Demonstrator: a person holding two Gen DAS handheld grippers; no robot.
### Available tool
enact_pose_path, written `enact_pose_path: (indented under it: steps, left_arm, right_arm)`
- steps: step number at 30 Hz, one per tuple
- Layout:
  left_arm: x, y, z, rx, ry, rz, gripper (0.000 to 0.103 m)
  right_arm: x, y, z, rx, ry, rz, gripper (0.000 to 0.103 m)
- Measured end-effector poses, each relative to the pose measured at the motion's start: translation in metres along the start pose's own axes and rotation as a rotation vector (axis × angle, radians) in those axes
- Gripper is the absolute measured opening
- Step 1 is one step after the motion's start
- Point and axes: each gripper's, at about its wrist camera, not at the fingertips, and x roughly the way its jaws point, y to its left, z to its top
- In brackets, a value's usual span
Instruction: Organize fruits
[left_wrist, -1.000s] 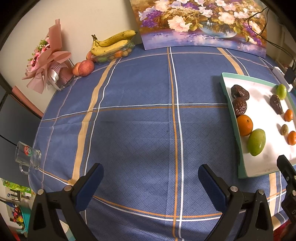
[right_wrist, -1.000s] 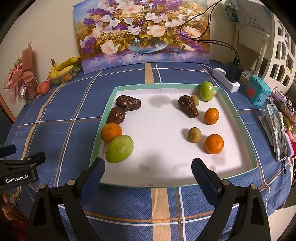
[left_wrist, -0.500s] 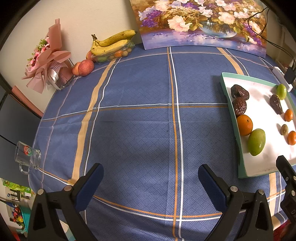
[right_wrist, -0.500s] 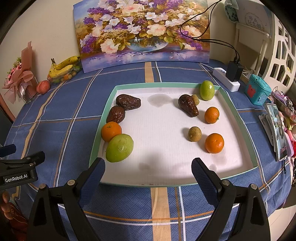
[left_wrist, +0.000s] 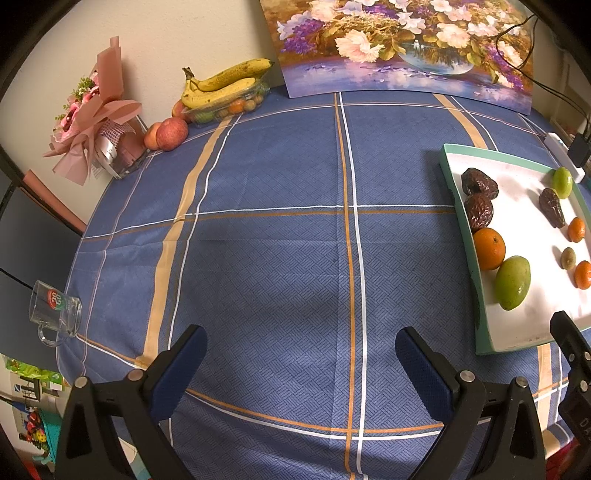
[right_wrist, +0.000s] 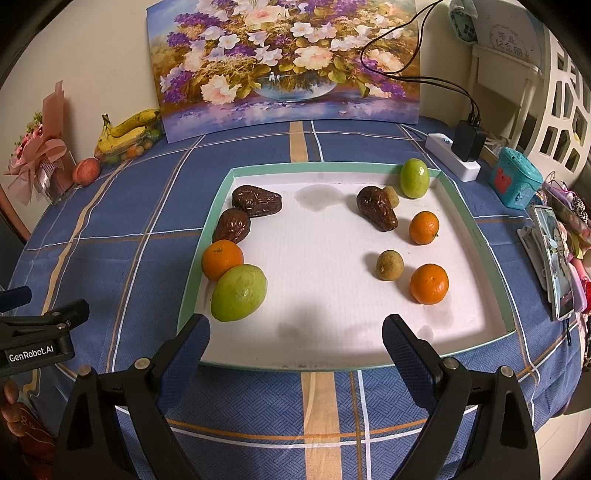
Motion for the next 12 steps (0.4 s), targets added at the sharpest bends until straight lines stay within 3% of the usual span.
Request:
enact_pose_path:
  steps: [12]
  left_arm:
    - [-0.0066,0.0009,-0.0028,0.001,-0.028,-0.007,0.103]
  right_arm:
    - [0.0021,-0.0014,-0.0012,-0.002,0.009,-0.001,0.095]
